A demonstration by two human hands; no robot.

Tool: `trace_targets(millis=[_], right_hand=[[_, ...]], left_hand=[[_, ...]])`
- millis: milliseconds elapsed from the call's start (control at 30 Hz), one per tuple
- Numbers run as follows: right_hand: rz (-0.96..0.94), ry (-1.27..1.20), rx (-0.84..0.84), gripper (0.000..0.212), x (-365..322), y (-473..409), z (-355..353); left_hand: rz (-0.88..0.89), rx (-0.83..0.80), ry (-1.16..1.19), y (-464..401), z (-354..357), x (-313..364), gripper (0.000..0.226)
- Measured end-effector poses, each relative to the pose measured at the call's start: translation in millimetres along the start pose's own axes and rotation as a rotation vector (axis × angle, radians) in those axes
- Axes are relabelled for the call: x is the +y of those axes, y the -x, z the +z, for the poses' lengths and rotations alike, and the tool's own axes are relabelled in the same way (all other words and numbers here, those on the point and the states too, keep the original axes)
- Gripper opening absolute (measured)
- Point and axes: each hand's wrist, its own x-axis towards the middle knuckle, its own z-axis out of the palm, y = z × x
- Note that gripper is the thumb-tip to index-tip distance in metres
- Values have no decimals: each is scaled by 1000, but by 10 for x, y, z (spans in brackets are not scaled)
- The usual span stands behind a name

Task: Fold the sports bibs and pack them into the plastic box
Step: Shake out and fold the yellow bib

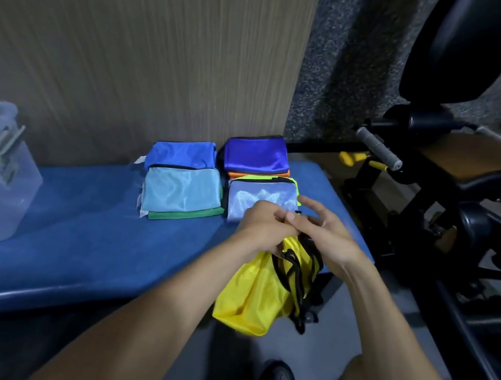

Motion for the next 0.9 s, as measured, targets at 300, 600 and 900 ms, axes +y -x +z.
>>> trace_targets(millis=[300, 600, 900], right_hand=[[-246, 59, -110, 71, -581, 194, 228], [-260, -135, 69, 48, -948, 226, 682], [-595, 320, 70, 54, -1330, 489, 1168]], left_hand=[[63, 36, 374, 390, -582, 275, 26], [191, 117, 296, 883, -1155, 338, 25], [154, 123, 456, 1160, -1371, 433, 31]])
